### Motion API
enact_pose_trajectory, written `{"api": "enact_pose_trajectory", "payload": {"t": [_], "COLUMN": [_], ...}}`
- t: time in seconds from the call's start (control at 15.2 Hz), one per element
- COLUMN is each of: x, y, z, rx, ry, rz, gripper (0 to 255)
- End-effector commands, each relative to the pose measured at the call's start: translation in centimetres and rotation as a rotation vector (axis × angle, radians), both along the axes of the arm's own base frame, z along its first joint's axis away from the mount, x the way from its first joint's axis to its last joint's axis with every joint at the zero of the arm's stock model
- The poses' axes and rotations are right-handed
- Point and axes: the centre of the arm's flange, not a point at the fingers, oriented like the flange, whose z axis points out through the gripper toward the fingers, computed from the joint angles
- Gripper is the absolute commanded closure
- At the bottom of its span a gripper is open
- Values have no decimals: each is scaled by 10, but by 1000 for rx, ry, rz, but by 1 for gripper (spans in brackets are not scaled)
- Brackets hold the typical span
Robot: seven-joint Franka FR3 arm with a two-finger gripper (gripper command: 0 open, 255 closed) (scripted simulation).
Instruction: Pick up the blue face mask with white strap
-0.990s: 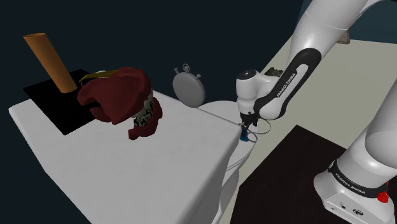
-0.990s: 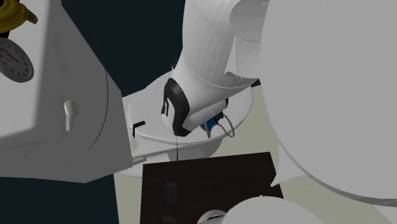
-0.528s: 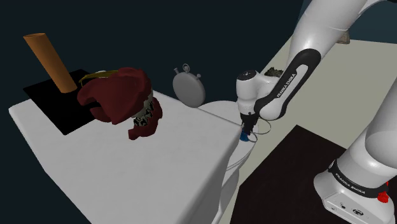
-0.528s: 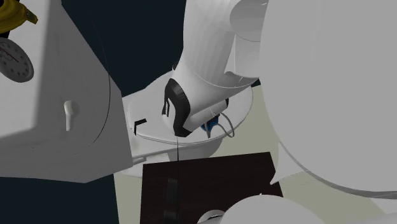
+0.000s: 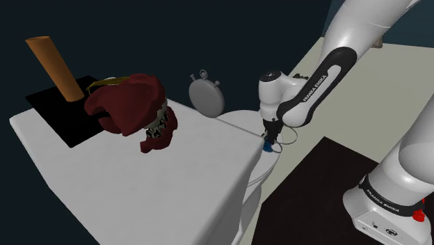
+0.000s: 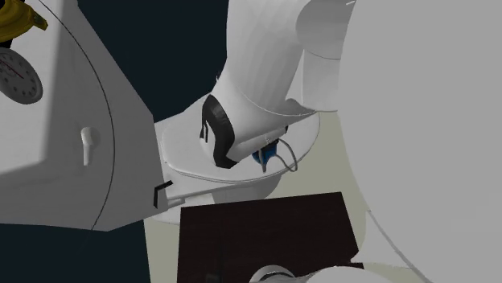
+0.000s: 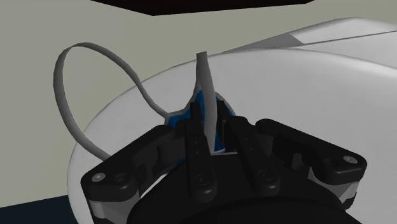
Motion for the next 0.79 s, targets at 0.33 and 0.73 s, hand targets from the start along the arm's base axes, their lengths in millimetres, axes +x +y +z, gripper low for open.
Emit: {"api": "enact_pose_trajectory", "payload": {"t": [0.33, 0.73], "x": [-1, -1], "y": [0, 0], "z": [36, 58], "rx": [0, 0], "ry": [0, 0], "rz": [0, 0], "gripper": [255, 255]}}
